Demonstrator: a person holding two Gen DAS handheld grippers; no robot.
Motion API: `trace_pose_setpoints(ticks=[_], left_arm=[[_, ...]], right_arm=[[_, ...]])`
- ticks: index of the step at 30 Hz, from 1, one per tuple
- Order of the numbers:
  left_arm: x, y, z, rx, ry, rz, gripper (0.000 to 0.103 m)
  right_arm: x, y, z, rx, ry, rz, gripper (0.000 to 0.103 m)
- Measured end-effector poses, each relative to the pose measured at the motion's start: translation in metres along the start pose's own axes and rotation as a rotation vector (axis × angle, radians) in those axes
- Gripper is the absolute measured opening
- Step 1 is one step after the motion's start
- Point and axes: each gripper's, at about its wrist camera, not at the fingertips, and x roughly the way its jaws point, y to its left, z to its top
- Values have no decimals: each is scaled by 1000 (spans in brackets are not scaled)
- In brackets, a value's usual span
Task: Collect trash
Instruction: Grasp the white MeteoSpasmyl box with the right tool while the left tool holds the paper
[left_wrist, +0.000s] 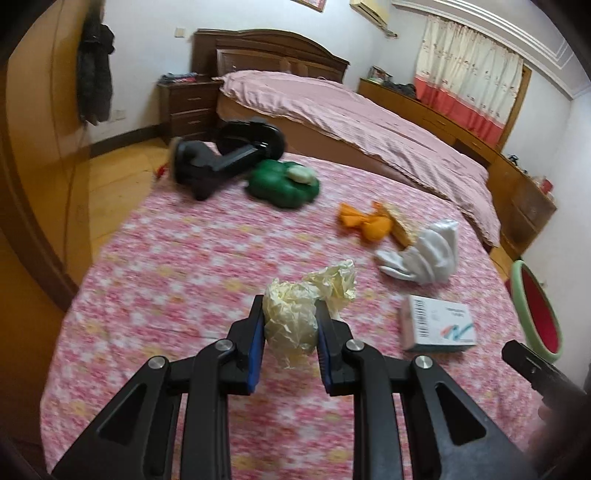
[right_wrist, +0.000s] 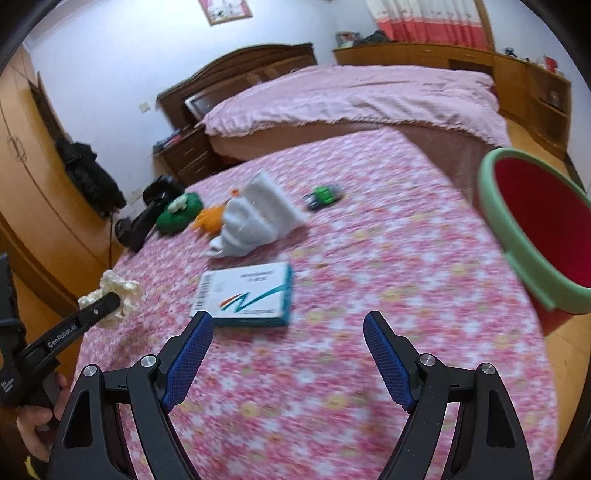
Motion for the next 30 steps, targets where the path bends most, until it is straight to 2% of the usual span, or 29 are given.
trace_pose_setpoints(ticks=[5,12,17,19,20,25,30], left_arm=[[2,14,-2,-18,-7,24,24],[12,28,-7,-66,19,2,24],[14,32,-10,-85,24,-10,24],[15,34,-11,-87,28,-13,24],[15,34,-12,-89,32,-16,24],[19,35,-15,-86,40,-24,24],[18,34,-14,-85,36,-32,24]], right_arm=[[31,14,1,9,63,4,87],[52,30,6,1,53,-63,87],[71,44,8,-42,79,-92,88],[76,51,7,-80,81,-125,101],[81,55,6,-99,103,-145,103],[93,70,3,-187,109,-233,103],[92,67,4,-175,101,-219,103]])
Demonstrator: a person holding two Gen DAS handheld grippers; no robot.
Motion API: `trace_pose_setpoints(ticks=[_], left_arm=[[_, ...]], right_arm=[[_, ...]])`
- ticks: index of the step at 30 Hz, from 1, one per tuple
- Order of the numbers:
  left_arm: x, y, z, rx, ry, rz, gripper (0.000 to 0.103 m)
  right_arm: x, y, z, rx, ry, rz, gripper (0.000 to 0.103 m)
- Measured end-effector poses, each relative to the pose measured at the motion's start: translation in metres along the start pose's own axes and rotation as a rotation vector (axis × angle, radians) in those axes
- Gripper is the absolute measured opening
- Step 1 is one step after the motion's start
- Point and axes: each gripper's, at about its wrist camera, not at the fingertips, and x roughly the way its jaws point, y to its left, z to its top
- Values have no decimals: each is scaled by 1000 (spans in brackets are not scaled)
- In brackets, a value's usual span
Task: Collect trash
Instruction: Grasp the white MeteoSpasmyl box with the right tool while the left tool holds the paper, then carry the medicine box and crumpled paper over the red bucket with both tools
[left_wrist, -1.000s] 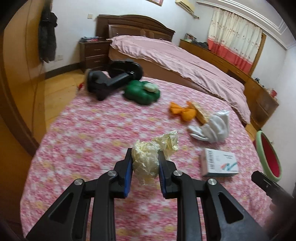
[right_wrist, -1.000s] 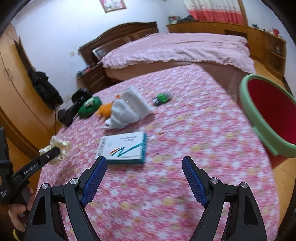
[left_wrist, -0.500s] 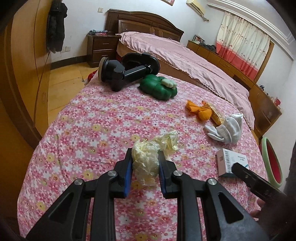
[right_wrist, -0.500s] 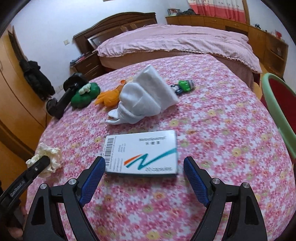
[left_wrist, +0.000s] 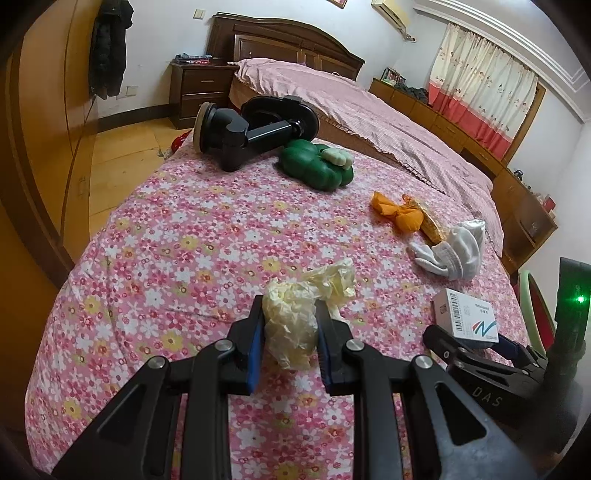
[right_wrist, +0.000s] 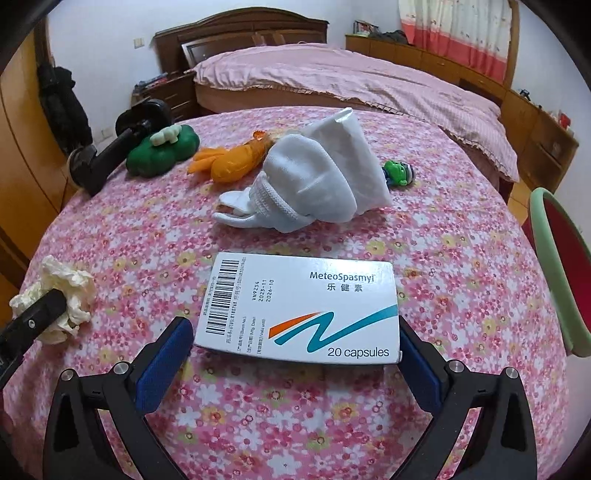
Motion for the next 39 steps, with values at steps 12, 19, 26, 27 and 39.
trace_pose_setpoints(ticks=[12,19,26,27,39], left_arm=[[-7,-16,-4,34,8,-29,24],[-11,-40,-5,76,15,-72,24],[-7,-66,-9,82,65,-160,24],[-5,-71,-10,86,74,-170,24],[-7,-131,-10,181,92,-246,24]], right_arm=[[-19,-32,-11,121,-66,83,93],[-37,-61,-22,160,-89,113,93],[-67,-105,-34,225,-139,118,93],[-72,-110,-34,233,-151,115,93],[-112,-179,-42,345,-248,54,93]])
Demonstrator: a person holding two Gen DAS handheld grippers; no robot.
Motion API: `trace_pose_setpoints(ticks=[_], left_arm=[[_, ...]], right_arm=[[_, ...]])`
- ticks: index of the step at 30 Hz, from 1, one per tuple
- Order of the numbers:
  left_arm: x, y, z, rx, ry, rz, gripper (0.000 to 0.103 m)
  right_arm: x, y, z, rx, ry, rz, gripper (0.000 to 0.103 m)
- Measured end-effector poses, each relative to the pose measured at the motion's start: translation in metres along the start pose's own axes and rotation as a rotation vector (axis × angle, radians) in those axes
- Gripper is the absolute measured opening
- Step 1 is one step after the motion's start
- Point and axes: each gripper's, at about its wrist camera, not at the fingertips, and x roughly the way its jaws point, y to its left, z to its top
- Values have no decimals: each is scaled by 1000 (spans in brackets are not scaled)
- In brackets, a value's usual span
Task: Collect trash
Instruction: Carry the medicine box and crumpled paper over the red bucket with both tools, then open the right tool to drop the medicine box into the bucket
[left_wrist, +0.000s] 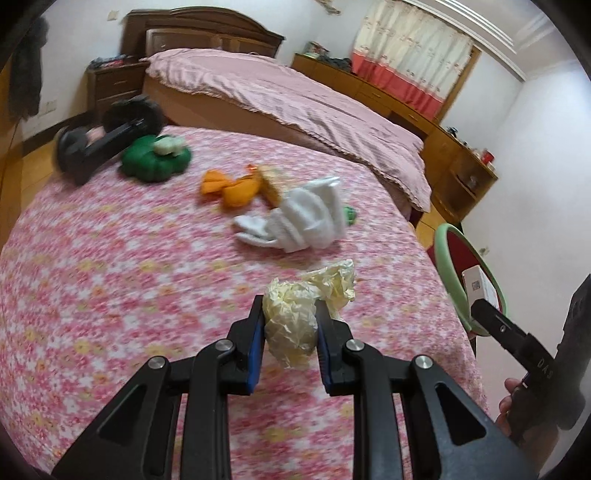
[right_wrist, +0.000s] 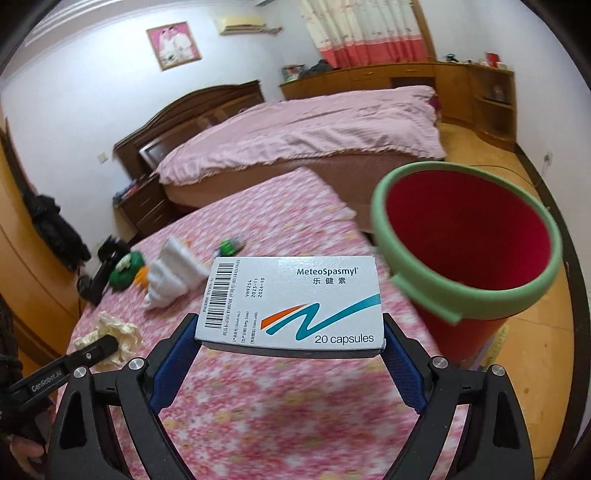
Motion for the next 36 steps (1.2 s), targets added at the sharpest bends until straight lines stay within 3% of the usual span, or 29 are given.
trace_pose_setpoints(ticks=[22,36], left_arm=[[63,-162,34,272,48,-184,24],[115,-209,42,317,104,-224,24]], right_arm=[[-22,-121,50,122,-77,-174,93],[6,-170,68,187,-46,-201,94]])
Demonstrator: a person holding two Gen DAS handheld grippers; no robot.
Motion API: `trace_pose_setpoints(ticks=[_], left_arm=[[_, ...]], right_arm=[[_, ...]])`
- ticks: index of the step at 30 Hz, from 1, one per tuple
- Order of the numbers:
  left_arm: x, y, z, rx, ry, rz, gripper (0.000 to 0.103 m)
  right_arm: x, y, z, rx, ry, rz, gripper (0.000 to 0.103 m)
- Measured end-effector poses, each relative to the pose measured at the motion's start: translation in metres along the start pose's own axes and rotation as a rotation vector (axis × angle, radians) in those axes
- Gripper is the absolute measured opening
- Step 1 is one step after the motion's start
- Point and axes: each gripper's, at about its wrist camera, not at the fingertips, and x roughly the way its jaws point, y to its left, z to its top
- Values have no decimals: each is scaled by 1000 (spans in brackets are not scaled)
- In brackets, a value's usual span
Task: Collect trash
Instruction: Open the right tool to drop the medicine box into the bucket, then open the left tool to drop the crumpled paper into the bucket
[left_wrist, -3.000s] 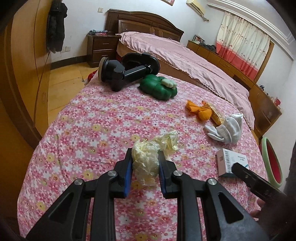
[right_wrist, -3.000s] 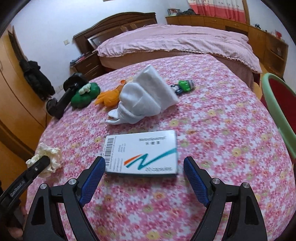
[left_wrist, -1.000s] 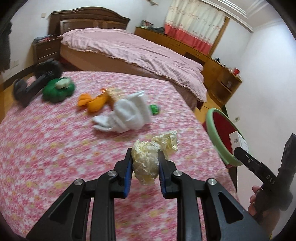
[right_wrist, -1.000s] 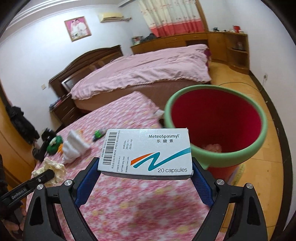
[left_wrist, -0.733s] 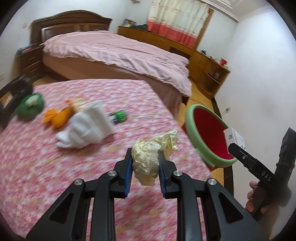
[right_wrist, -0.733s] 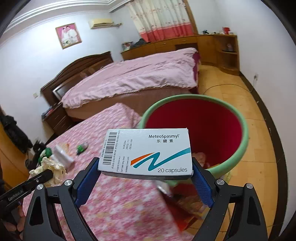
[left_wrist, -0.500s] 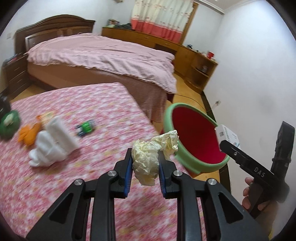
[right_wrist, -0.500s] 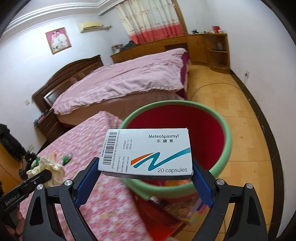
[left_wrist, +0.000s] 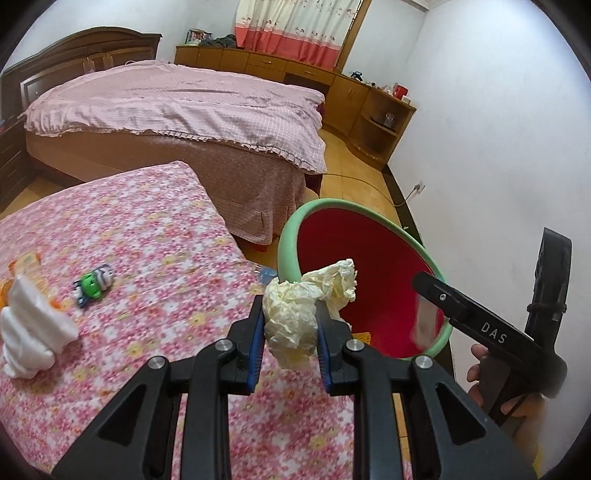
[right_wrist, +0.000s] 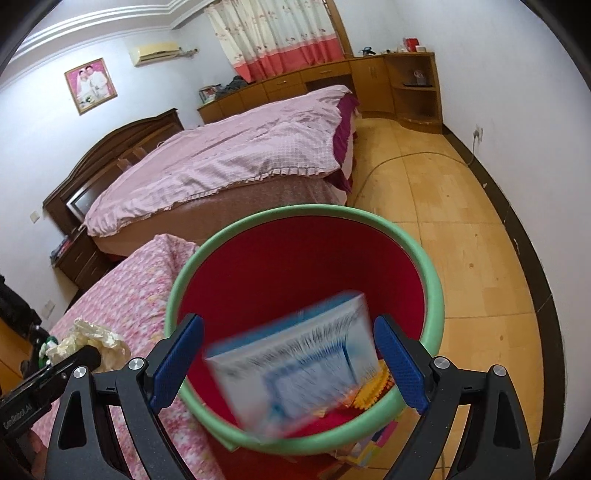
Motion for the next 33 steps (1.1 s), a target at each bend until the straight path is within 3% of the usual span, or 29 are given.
trace_pose_setpoints(ticks=[18,25,33], left_arm=[[44,-37,7,54,34,-45,24],[51,-49,8,74,28,-46,48],[40,-49,7,84,14,-33,50]], right_arm=[[-25,-39,10,77,-82,-31,94],[-34,-53,7,110,-93,-41,94],[-39,-51,4,104,-90,-32,94]])
